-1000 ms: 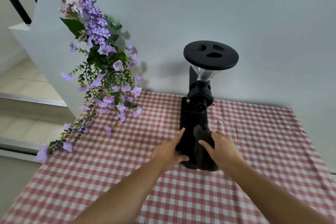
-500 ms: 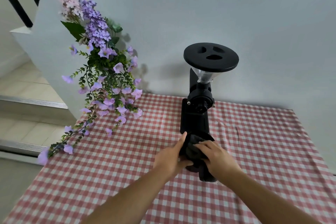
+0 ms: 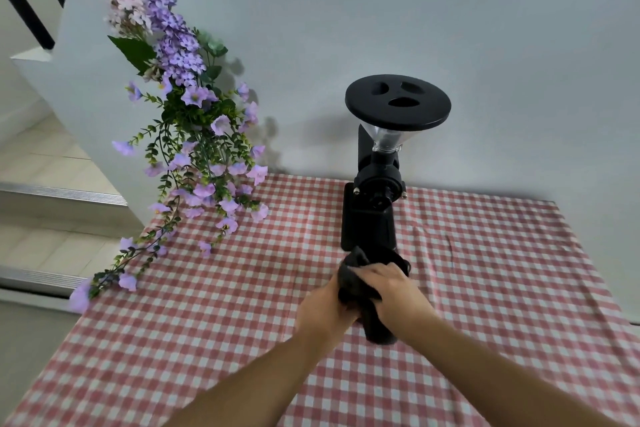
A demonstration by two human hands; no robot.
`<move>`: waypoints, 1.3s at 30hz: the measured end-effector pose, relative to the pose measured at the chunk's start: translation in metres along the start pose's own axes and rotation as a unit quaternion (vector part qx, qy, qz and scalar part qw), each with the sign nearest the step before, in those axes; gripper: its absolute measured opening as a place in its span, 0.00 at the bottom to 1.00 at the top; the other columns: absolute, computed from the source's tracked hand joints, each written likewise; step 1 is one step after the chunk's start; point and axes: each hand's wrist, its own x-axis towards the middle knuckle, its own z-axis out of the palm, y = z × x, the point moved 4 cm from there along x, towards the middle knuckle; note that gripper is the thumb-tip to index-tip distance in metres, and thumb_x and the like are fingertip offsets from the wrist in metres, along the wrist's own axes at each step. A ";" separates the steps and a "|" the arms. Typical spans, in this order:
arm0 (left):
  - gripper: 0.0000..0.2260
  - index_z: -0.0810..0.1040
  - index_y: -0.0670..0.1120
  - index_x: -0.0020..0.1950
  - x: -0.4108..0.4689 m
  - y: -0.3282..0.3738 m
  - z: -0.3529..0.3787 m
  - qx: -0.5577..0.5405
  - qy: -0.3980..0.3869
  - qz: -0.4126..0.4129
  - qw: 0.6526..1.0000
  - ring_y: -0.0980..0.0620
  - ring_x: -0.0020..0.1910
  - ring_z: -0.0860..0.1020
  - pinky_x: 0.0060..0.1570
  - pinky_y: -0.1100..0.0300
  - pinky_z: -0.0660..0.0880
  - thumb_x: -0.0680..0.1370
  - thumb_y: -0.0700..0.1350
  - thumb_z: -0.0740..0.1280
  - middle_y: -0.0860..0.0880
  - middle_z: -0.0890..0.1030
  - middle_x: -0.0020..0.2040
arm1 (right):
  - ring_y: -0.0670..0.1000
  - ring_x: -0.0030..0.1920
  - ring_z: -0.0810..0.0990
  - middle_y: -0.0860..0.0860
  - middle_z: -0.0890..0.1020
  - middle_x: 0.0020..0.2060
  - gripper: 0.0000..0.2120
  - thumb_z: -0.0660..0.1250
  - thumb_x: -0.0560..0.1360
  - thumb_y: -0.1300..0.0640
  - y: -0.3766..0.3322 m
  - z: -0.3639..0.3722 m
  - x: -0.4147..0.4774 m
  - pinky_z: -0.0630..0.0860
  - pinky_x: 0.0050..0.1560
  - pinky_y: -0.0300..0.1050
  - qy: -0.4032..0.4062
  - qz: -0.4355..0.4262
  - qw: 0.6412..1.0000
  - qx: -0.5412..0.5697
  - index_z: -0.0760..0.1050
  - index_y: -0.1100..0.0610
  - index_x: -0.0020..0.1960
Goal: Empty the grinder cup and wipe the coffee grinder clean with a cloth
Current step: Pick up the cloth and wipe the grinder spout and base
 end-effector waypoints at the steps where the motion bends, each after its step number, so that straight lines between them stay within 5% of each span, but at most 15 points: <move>1: 0.26 0.62 0.54 0.75 0.000 0.000 0.001 0.004 -0.004 0.005 1.000 0.50 0.50 0.82 0.52 0.54 0.78 0.78 0.53 0.66 0.51 0.83 0.54 | 0.52 0.66 0.66 0.46 0.69 0.69 0.25 0.59 0.77 0.65 0.004 0.003 -0.012 0.70 0.66 0.48 0.004 -0.033 0.999 -0.006 0.66 0.46 0.71; 5: 0.35 0.55 0.58 0.77 0.001 -0.005 -0.001 0.021 -0.015 0.034 0.999 0.54 0.52 0.81 0.53 0.56 0.78 0.75 0.61 0.67 0.55 0.81 0.57 | 0.57 0.61 0.74 0.51 0.75 0.65 0.28 0.68 0.71 0.67 0.035 0.005 -0.042 0.80 0.54 0.56 0.019 -0.084 0.996 -0.018 0.71 0.47 0.67; 8: 0.45 0.51 0.57 0.78 0.007 -0.009 -0.011 0.041 -0.020 0.062 0.997 0.55 0.59 0.76 0.57 0.55 0.77 0.68 0.66 0.71 0.55 0.74 0.67 | 0.50 0.59 0.73 0.48 0.74 0.63 0.25 0.64 0.76 0.62 0.048 -0.020 -0.048 0.75 0.59 0.48 0.092 -0.031 0.995 0.008 0.67 0.48 0.70; 11: 0.53 0.43 0.55 0.79 0.021 0.003 -0.019 0.095 -0.048 0.116 0.988 0.52 0.71 0.67 0.67 0.52 0.70 0.66 0.66 0.73 0.53 0.60 0.77 | 0.49 0.57 0.73 0.47 0.71 0.63 0.26 0.58 0.79 0.57 0.055 -0.041 -0.040 0.73 0.54 0.40 0.143 0.050 0.987 0.046 0.57 0.47 0.75; 16: 0.57 0.36 0.52 0.78 0.036 0.025 -0.011 0.209 -0.129 0.168 0.955 0.51 0.78 0.55 0.73 0.48 0.60 0.66 0.65 0.74 0.54 0.43 0.80 | 0.51 0.56 0.74 0.50 0.63 0.68 0.24 0.55 0.80 0.55 0.044 -0.014 -0.035 0.72 0.46 0.37 0.071 0.077 0.994 -0.026 0.56 0.48 0.75; 22: 0.51 0.40 0.52 0.79 0.039 0.028 -0.010 0.240 -0.099 0.168 0.951 0.50 0.75 0.62 0.69 0.51 0.66 0.68 0.62 0.71 0.52 0.49 0.81 | 0.51 0.55 0.76 0.48 0.65 0.68 0.22 0.57 0.79 0.52 0.038 0.026 -0.072 0.76 0.55 0.45 -0.039 0.064 0.997 0.017 0.60 0.47 0.73; 25: 0.48 0.41 0.50 0.79 0.034 0.034 -0.013 0.259 -0.073 0.162 0.949 0.50 0.73 0.65 0.68 0.52 0.67 0.72 0.57 0.71 0.51 0.50 0.81 | 0.48 0.54 0.76 0.46 0.67 0.65 0.18 0.59 0.79 0.53 0.040 0.004 -0.063 0.75 0.58 0.42 0.014 0.088 0.994 0.061 0.66 0.51 0.68; 29: 0.54 0.44 0.48 0.79 0.023 0.034 -0.009 0.226 -0.053 0.119 0.965 0.51 0.75 0.61 0.70 0.50 0.66 0.66 0.68 0.71 0.51 0.51 0.80 | 0.52 0.56 0.76 0.49 0.63 0.68 0.17 0.58 0.80 0.55 0.049 -0.033 -0.041 0.77 0.54 0.44 0.125 0.137 0.979 0.088 0.66 0.55 0.68; 33: 0.54 0.48 0.51 0.77 0.009 0.025 0.006 0.153 0.002 0.070 0.986 0.50 0.67 0.69 0.60 0.51 0.75 0.61 0.68 0.74 0.49 0.61 0.74 | 0.53 0.57 0.76 0.49 0.63 0.69 0.23 0.56 0.80 0.56 0.042 -0.023 -0.027 0.79 0.51 0.45 0.105 0.112 0.986 0.068 0.55 0.44 0.73; 39: 0.58 0.44 0.54 0.77 0.014 0.021 0.000 0.155 -0.049 0.073 0.984 0.47 0.66 0.71 0.58 0.51 0.76 0.59 0.66 0.77 0.47 0.59 0.75 | 0.52 0.50 0.79 0.53 0.69 0.65 0.21 0.62 0.78 0.56 0.043 0.010 -0.052 0.79 0.46 0.41 0.087 0.034 0.996 0.002 0.65 0.45 0.69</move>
